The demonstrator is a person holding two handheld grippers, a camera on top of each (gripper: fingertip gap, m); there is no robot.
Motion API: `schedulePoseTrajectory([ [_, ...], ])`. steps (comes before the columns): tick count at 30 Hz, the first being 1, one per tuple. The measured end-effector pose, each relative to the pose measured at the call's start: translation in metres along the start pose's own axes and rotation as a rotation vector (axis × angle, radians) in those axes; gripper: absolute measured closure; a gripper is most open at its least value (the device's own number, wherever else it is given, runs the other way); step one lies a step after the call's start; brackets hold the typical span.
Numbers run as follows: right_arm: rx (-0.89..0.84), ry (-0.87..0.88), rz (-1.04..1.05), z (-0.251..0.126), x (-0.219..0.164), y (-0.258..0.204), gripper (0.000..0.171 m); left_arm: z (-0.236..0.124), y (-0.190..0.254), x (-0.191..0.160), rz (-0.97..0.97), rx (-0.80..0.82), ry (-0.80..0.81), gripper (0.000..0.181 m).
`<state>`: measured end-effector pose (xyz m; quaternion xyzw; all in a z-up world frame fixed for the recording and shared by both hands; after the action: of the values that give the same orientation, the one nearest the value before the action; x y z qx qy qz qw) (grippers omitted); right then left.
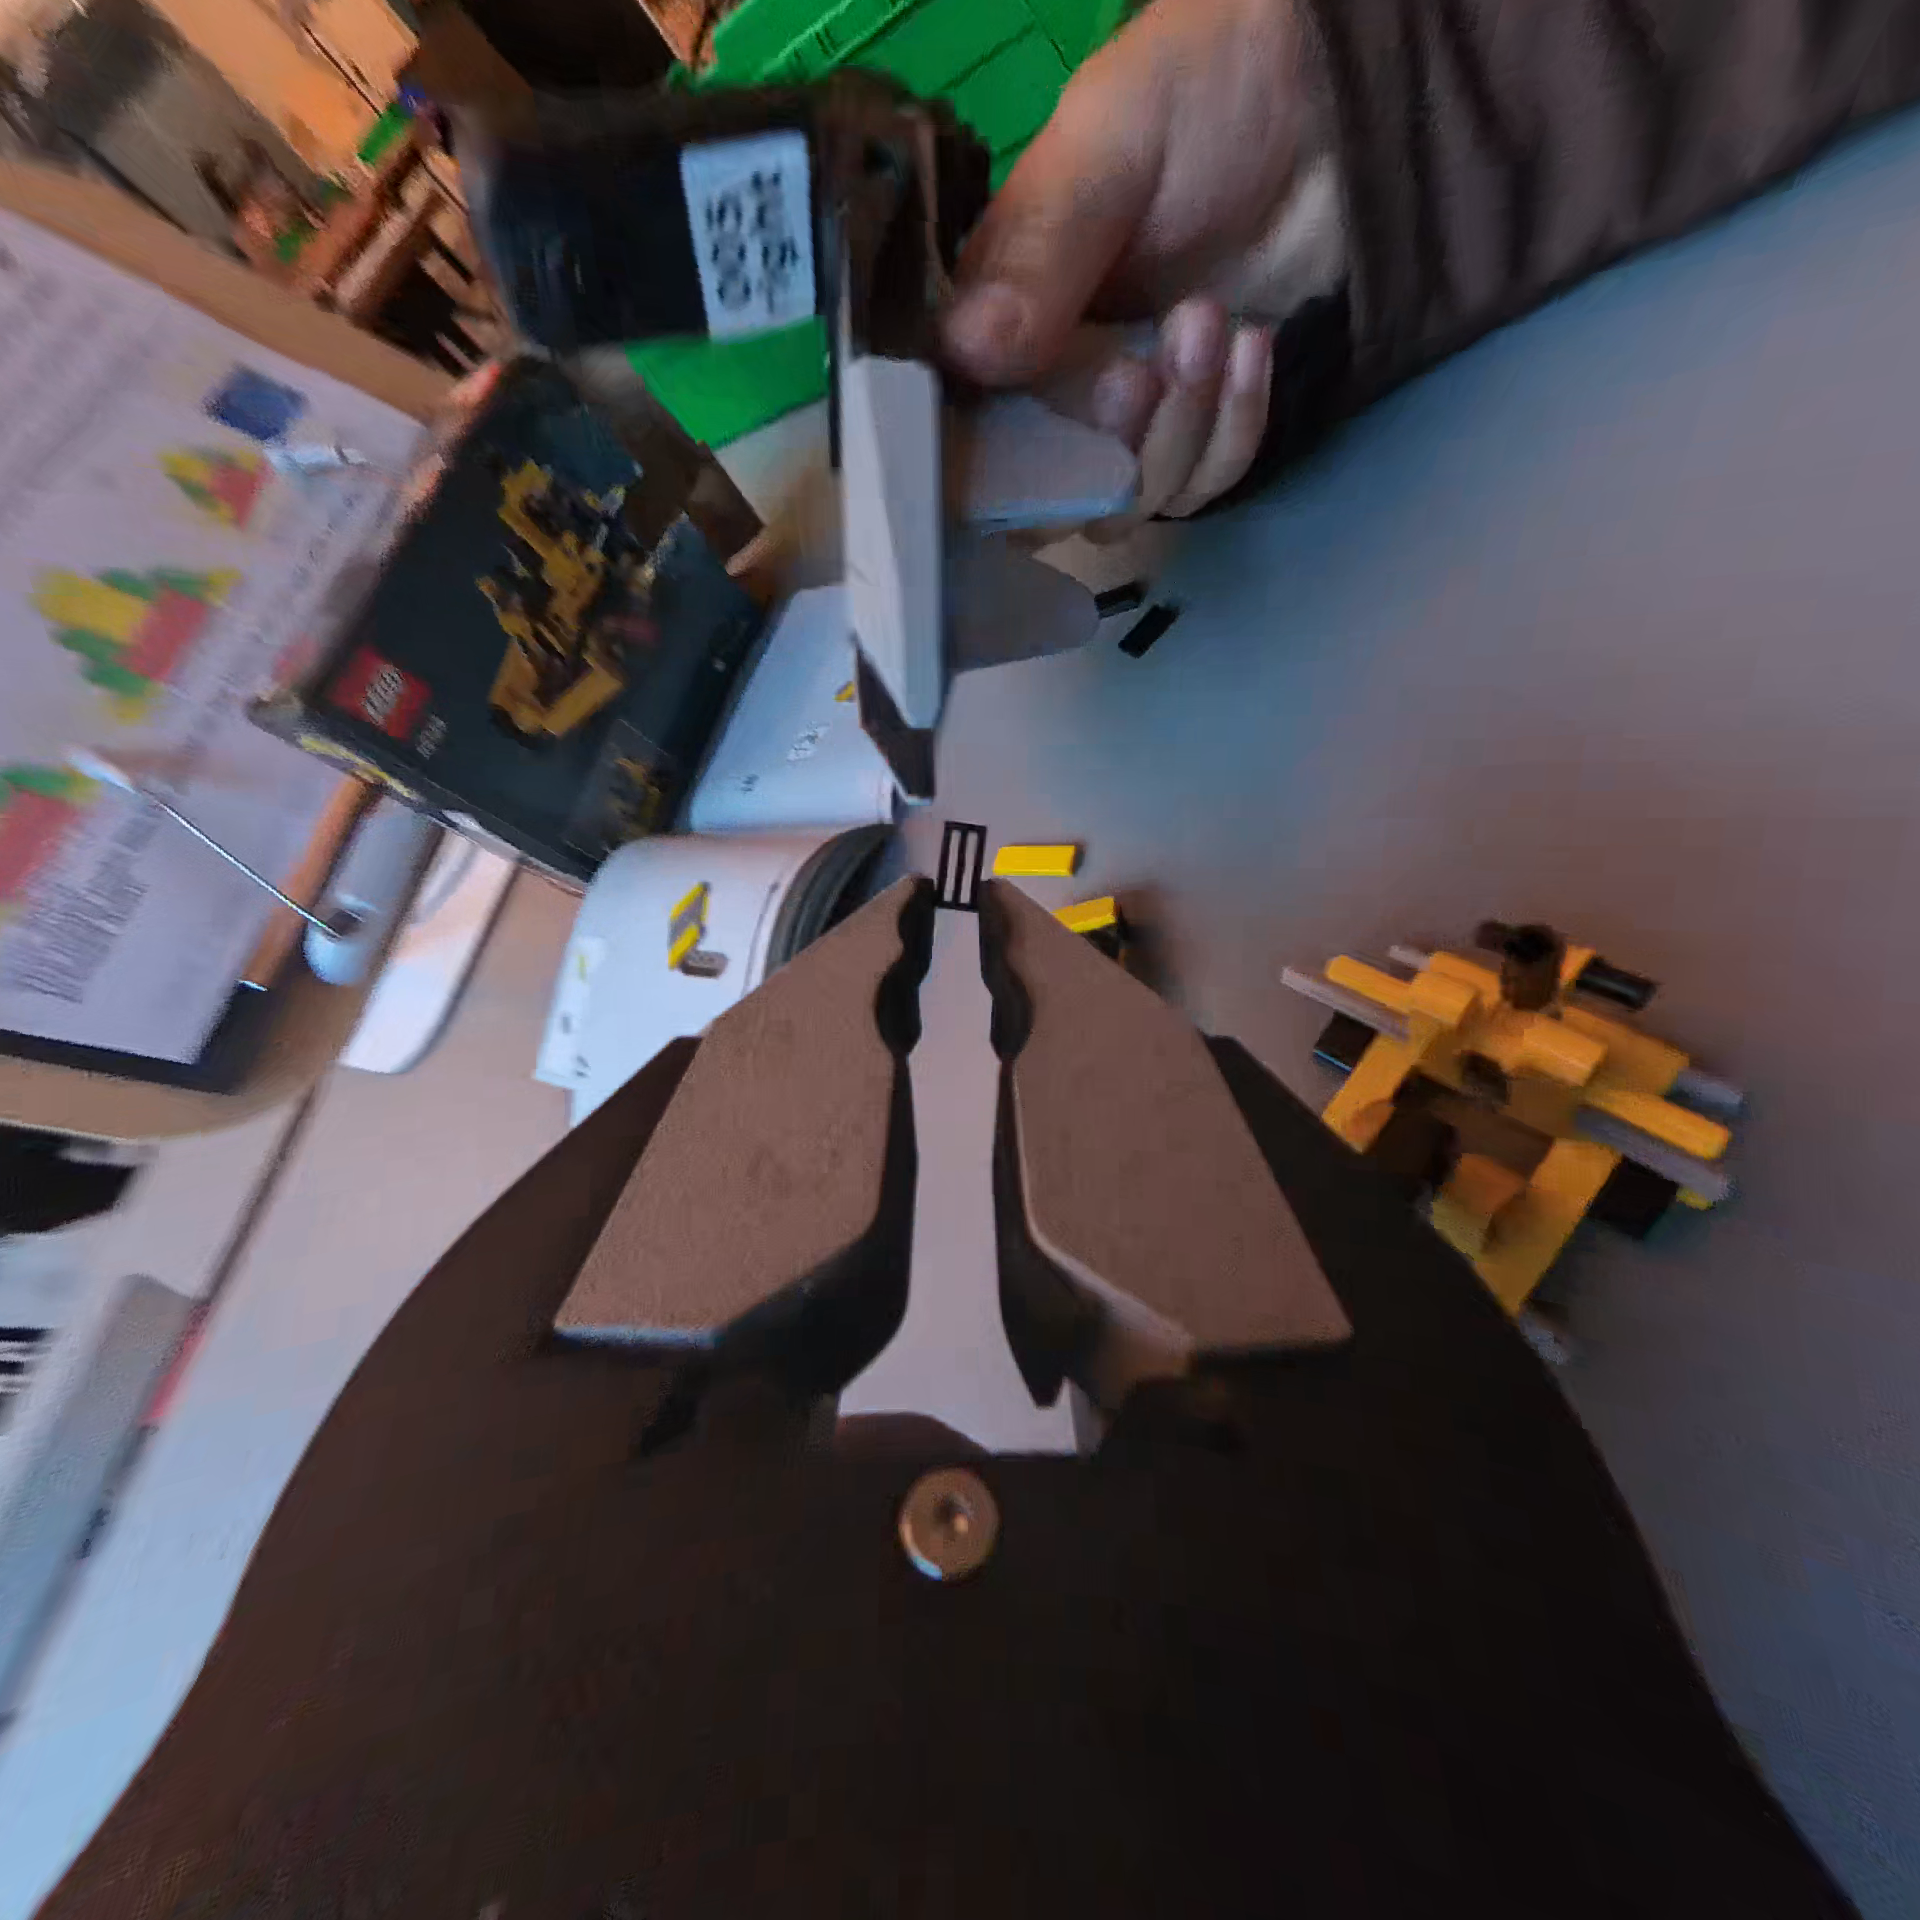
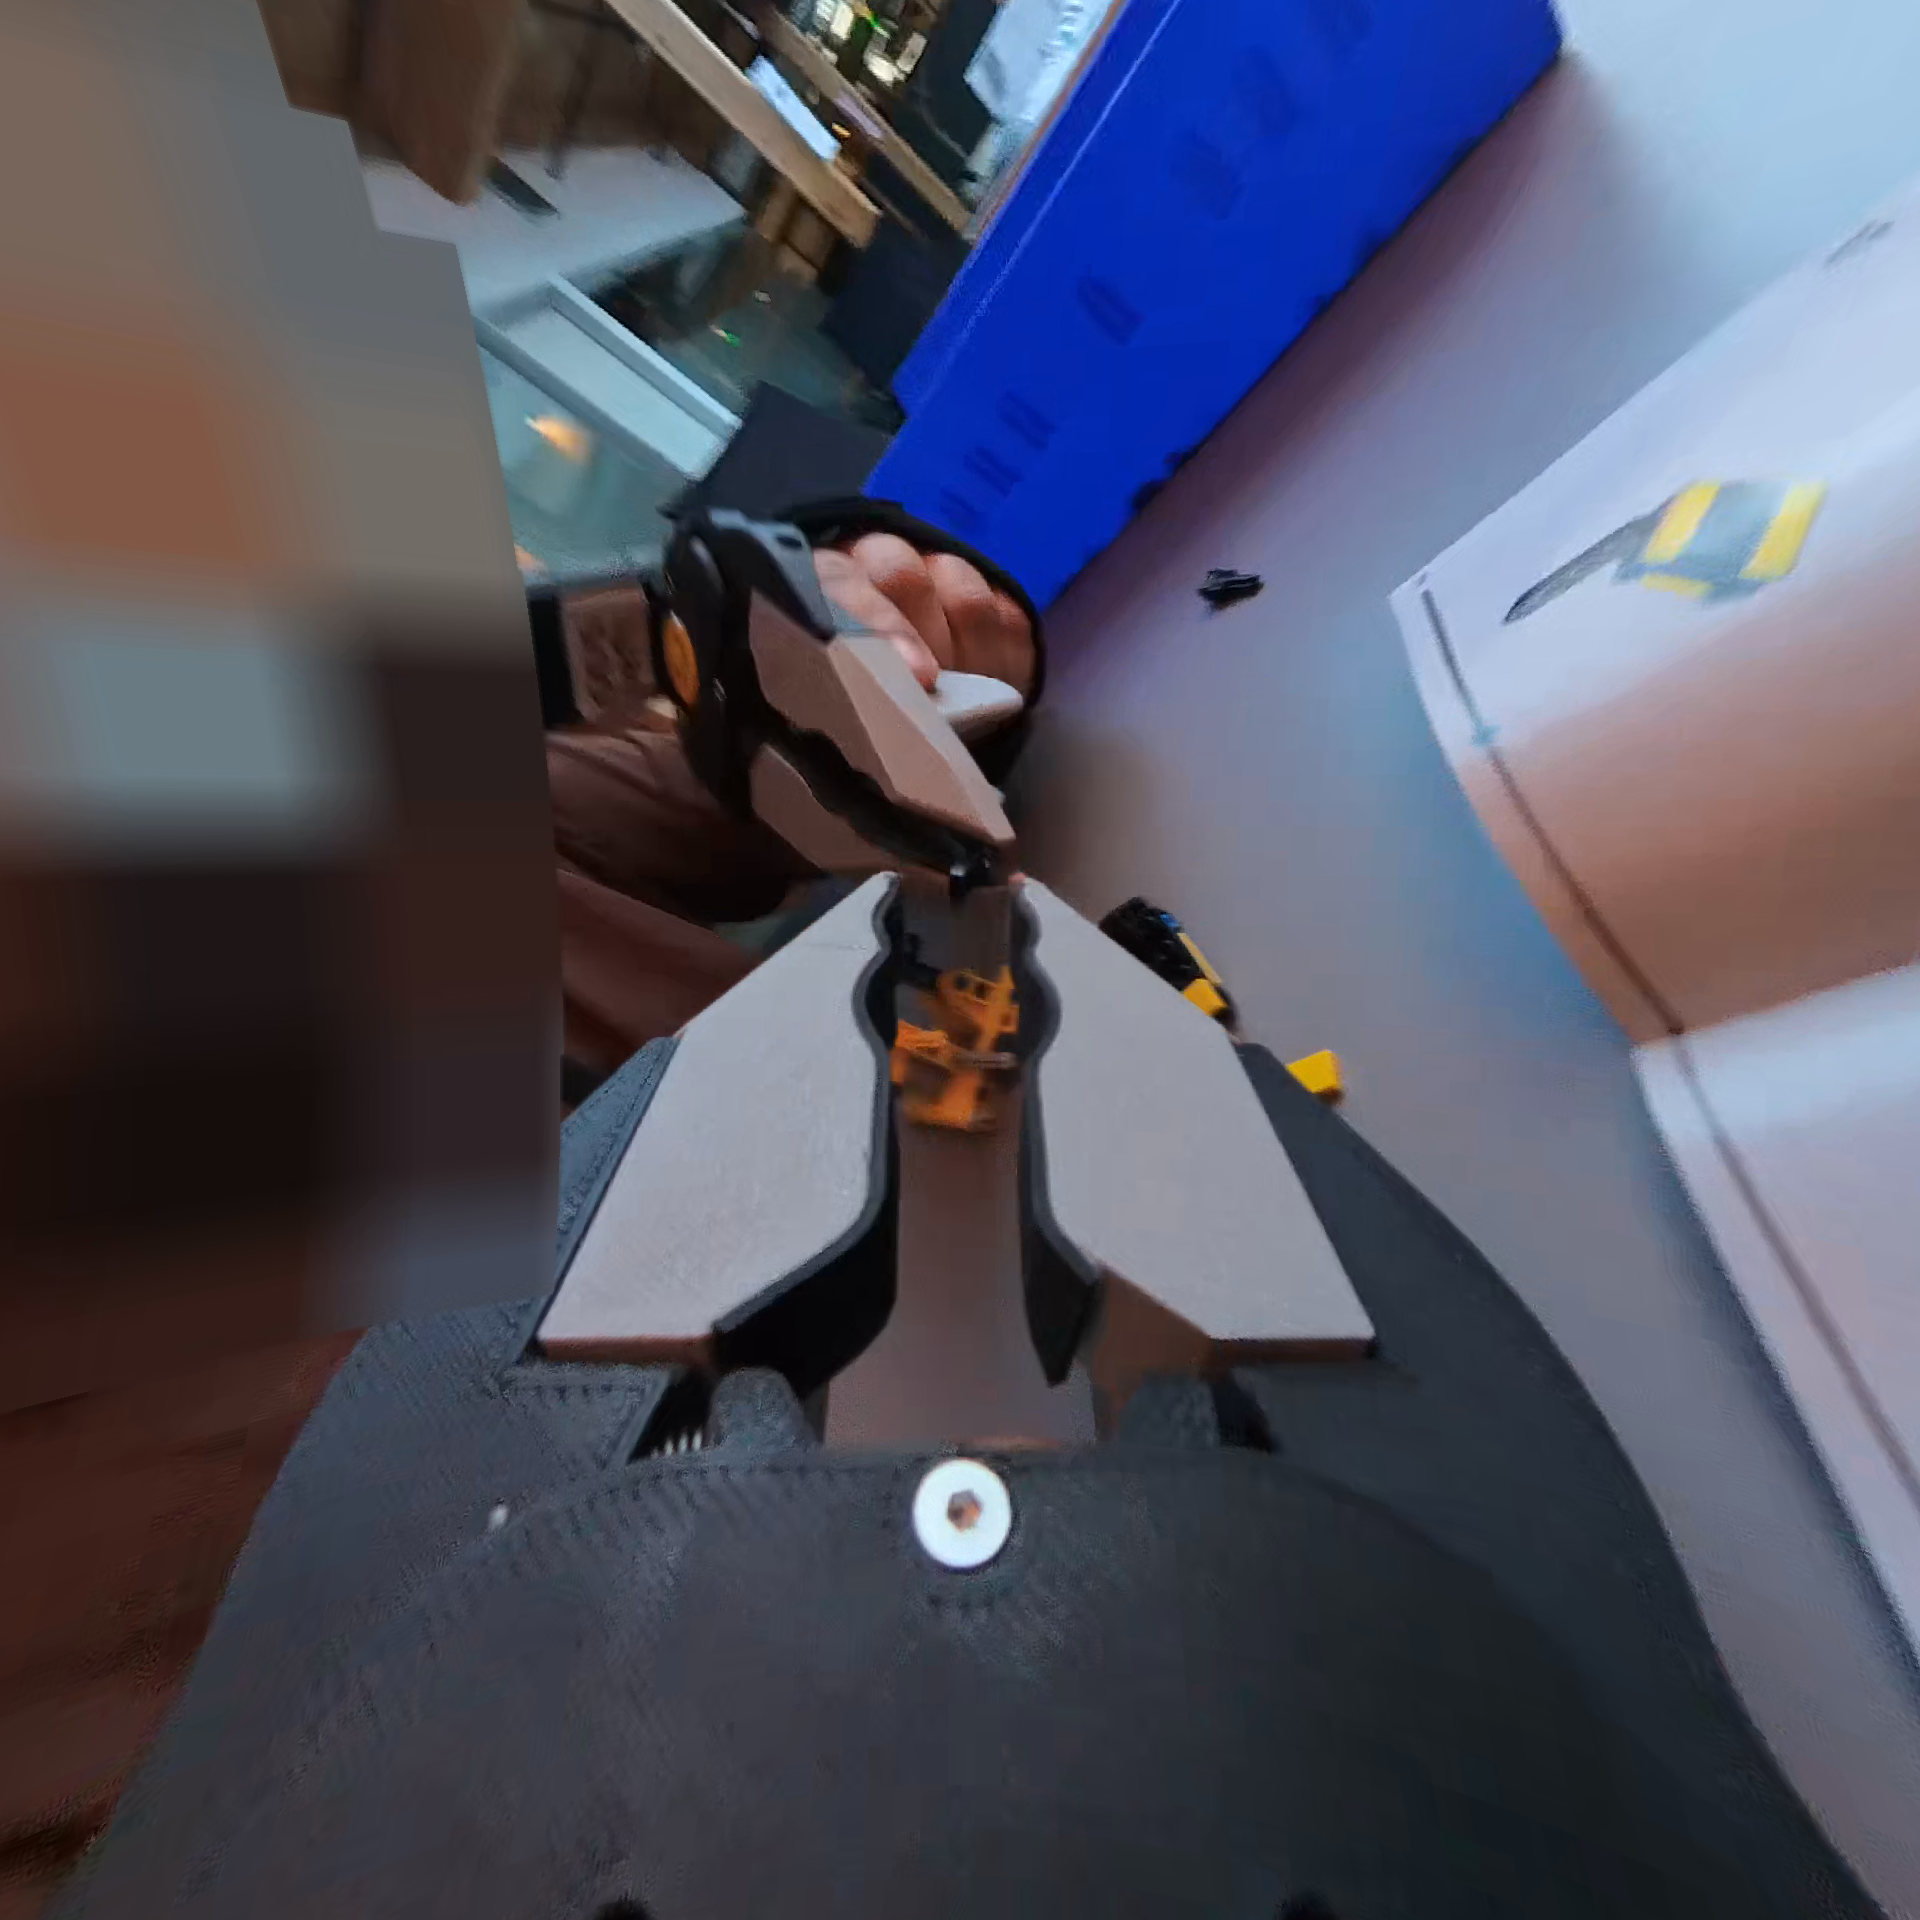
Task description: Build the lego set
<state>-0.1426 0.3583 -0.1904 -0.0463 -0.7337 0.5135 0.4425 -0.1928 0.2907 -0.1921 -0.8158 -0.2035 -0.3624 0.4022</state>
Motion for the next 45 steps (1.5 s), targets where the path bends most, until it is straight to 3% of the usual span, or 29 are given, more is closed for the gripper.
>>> schedulePoseTrajectory([
  [6, -0.278, -0.092, -0.441, 0.008, -0.002, -0.004, 0.153, -0.001, -0.007, -0.005, -0.270, -0.133, 0.023, 0.176],
  [13, -0.485, -0.179, -0.816, 0.022, -0.008, -0.010, 0.156, -0.002, -0.007, -0.004, -0.359, -0.196, 0.041, 0.176],
  [32, -0.525, -0.247, -0.932, 0.025, -0.016, -0.010, 0.171, 0.004, 0.001, -0.011, -0.340, -0.227, -0.030, 0.176],
  [45, -0.581, -0.328, -0.976, 0.024, -0.022, -0.003, 0.169, 0.005, 0.003, -0.013, -0.304, -0.213, -0.053, 0.177],
])
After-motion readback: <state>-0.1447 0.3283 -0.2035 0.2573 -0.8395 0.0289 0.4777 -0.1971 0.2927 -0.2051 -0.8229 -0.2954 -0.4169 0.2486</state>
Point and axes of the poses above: each gripper's, where its closed fingertips meet, z out along the fingers, x out of its top, y = z × x across the jaws, the point moved 4 cm from there along -z, back along the fingers, and after that the axes turned 2 degrees about x, right-handed, at the moved point
